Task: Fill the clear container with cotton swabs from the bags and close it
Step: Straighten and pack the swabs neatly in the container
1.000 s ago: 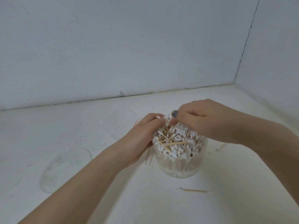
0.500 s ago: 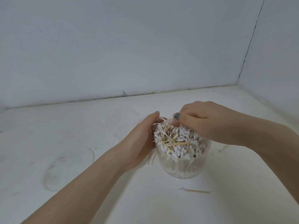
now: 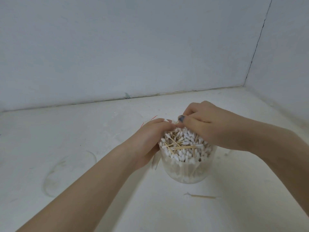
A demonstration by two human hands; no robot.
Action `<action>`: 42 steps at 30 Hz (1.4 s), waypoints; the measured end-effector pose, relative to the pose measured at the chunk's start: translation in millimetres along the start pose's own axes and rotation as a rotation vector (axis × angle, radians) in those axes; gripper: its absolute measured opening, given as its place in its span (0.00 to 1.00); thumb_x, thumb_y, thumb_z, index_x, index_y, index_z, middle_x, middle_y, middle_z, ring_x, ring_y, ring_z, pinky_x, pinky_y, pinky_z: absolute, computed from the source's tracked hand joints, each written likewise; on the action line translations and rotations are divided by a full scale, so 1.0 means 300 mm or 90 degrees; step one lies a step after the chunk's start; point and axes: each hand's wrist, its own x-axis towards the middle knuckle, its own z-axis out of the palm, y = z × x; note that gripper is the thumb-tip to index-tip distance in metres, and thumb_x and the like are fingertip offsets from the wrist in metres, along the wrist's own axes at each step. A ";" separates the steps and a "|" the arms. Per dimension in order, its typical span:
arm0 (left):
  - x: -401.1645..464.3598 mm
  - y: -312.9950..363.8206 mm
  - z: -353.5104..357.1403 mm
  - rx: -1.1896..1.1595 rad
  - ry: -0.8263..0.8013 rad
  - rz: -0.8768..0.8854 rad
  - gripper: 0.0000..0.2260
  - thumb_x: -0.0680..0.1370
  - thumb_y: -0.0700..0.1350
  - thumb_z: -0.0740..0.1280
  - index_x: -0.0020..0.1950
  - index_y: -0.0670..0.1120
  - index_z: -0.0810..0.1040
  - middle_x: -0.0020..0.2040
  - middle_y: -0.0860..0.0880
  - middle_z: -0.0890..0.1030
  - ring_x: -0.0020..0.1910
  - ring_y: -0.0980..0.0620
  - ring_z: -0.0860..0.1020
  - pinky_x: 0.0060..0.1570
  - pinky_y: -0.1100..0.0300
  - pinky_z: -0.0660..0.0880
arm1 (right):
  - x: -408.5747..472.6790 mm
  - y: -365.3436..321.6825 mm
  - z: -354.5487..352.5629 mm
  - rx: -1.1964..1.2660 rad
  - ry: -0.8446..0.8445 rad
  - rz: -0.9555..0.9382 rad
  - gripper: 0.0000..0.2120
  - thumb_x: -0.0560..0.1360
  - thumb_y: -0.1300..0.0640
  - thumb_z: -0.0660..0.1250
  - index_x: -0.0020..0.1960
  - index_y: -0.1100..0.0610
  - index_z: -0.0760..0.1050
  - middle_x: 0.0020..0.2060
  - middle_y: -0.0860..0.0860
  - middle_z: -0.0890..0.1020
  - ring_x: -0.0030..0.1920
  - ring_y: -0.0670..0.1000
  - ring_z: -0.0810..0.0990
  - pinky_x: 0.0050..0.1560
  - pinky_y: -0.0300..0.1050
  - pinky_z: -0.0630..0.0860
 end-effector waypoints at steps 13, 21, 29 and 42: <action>-0.005 0.000 0.012 -0.016 0.057 0.005 0.23 0.84 0.53 0.60 0.68 0.36 0.75 0.62 0.38 0.83 0.62 0.39 0.82 0.70 0.41 0.73 | 0.005 0.009 -0.008 0.116 0.037 -0.040 0.19 0.82 0.41 0.53 0.54 0.48 0.80 0.48 0.41 0.80 0.53 0.46 0.79 0.53 0.43 0.74; -0.017 0.038 0.021 0.050 0.011 -0.008 0.20 0.84 0.60 0.59 0.59 0.48 0.83 0.58 0.47 0.86 0.60 0.47 0.84 0.70 0.48 0.73 | 0.043 0.025 0.025 0.142 0.024 -0.065 0.15 0.83 0.47 0.56 0.50 0.52 0.79 0.45 0.53 0.81 0.49 0.57 0.80 0.52 0.53 0.76; -0.019 0.084 0.047 0.145 0.093 -0.008 0.19 0.74 0.60 0.68 0.58 0.50 0.81 0.57 0.49 0.84 0.58 0.47 0.82 0.68 0.45 0.75 | 0.034 0.046 -0.026 0.229 0.102 -0.022 0.18 0.84 0.47 0.53 0.52 0.47 0.82 0.50 0.39 0.85 0.56 0.39 0.81 0.68 0.51 0.72; -0.044 0.039 -0.002 -0.018 -0.053 -0.033 0.11 0.78 0.39 0.62 0.59 0.38 0.75 0.64 0.39 0.81 0.60 0.41 0.80 0.54 0.62 0.81 | -0.013 -0.005 -0.017 0.097 -0.032 -0.010 0.21 0.82 0.38 0.50 0.63 0.40 0.79 0.60 0.33 0.79 0.61 0.37 0.75 0.65 0.41 0.69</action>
